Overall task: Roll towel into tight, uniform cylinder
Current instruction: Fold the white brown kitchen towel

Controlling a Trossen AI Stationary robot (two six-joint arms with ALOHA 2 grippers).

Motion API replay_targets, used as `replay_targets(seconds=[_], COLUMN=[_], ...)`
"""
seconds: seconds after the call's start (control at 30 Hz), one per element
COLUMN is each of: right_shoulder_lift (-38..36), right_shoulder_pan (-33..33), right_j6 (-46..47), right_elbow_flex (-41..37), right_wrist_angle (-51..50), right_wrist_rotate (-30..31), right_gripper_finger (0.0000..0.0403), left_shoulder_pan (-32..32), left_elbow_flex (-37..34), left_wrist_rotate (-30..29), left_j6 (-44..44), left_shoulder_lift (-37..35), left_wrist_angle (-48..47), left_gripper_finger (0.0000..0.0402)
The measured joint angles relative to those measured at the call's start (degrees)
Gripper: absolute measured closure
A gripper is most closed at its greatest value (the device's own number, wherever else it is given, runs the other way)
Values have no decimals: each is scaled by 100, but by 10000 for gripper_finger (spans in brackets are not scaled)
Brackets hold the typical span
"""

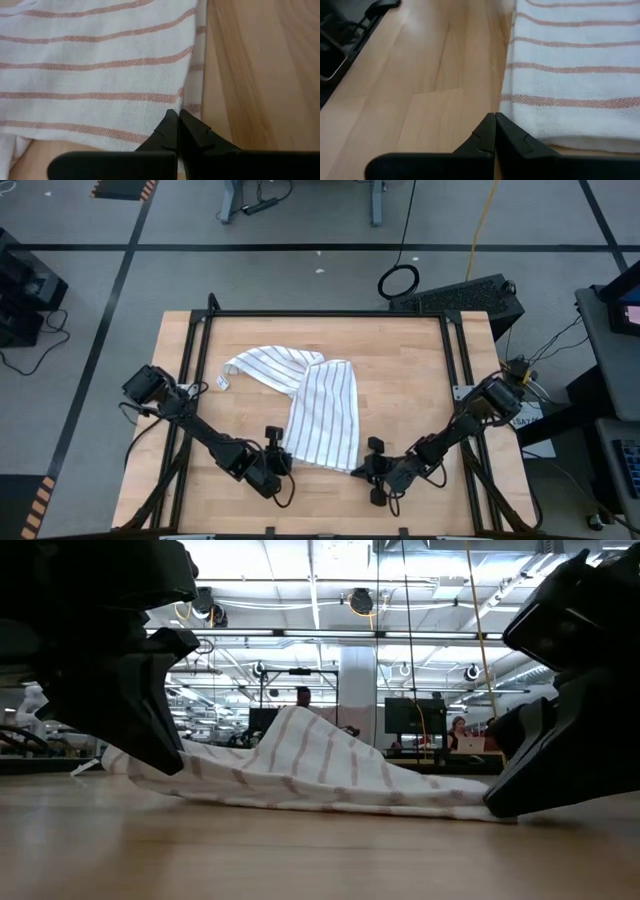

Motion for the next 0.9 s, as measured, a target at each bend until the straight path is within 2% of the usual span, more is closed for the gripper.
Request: replay_targets(seconds=[0.33, 0.5, 0.73, 0.9], right_shoulder_lift=[-878, -854, -362, -236], right_shoulder_pan=[75, 195, 225, 186], right_j6=[-170, -254, -318, -301], right_elbow_flex=[-2, 0, 4, 4], right_wrist_angle=[-1226, -988, -278, -292], right_wrist_rotate=[59, 163, 225, 367], right_gripper_finger=[403, 403, 403, 403], left_shoulder_pan=[0, 0, 0, 0], left_elbow_flex=[-2, -2, -2, -2], left_wrist_rotate=[-30, -50, -111, -118], left_j6=[-3, -5, -3, -3], left_shoulder_lift=[0, 0, 0, 0], left_wrist_angle=[140, 170, 173, 176], left_gripper_finger=[398, 398, 398, 398])
